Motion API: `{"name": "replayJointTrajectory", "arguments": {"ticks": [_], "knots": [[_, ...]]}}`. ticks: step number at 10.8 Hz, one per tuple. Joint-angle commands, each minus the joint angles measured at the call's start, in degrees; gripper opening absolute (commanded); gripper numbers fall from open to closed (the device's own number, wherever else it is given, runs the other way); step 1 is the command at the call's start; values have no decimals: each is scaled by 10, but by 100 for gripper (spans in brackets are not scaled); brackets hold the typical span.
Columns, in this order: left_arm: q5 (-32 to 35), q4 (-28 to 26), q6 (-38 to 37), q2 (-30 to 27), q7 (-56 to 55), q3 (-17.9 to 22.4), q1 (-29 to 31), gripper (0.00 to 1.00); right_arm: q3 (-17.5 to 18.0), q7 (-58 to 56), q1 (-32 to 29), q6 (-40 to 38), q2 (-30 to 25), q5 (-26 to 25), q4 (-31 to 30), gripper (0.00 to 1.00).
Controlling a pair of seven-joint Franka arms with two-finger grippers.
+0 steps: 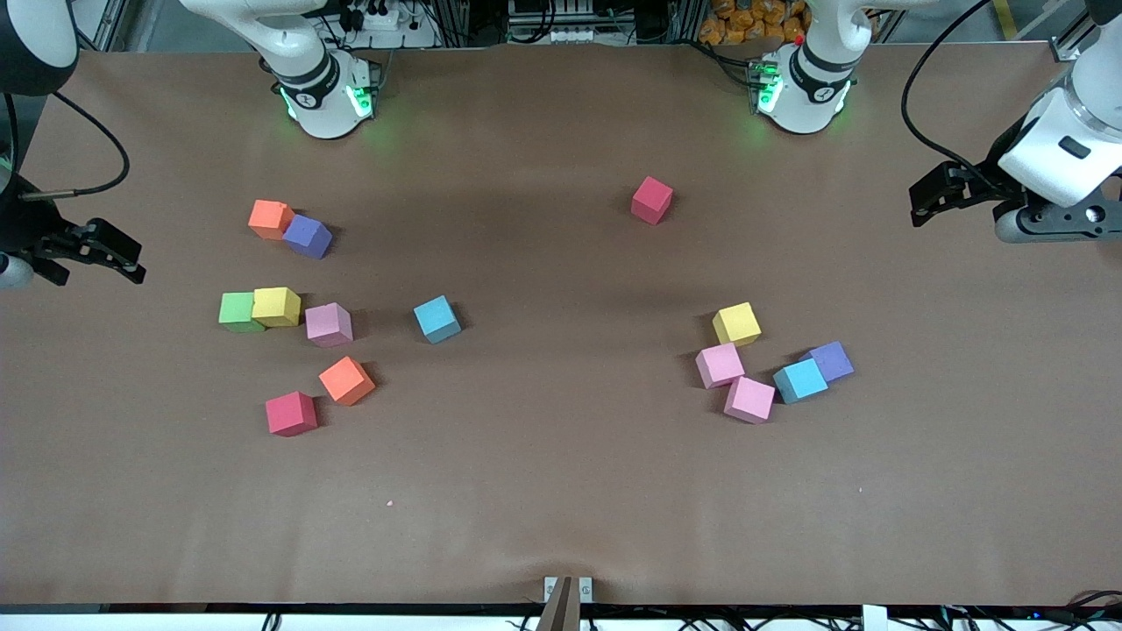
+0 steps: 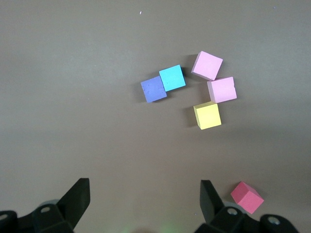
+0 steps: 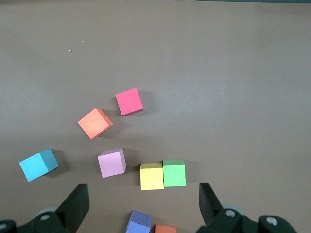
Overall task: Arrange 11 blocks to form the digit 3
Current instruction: 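Reach the left gripper down to the red cube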
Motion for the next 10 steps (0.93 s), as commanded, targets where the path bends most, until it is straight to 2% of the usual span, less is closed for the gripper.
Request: {"name": "replayJointTrajectory", "arguments": {"ticks": [1,5,9,10], "knots": [[-11,5,-8,-1,16,0,5,100,2,11,1,-4,6,-7,13,100],[-17,3,-8,2,15,-6,-3,100,2,14,1,-4,6,-5,13,100],[-18,-9,0,29,-26,-58,-6,100,2,16,0,-5,6,-4,13,100],[-18,-31,22,30,-63,-77,-6,100,2,16,-1,-5,6,-5,13,100]]}}
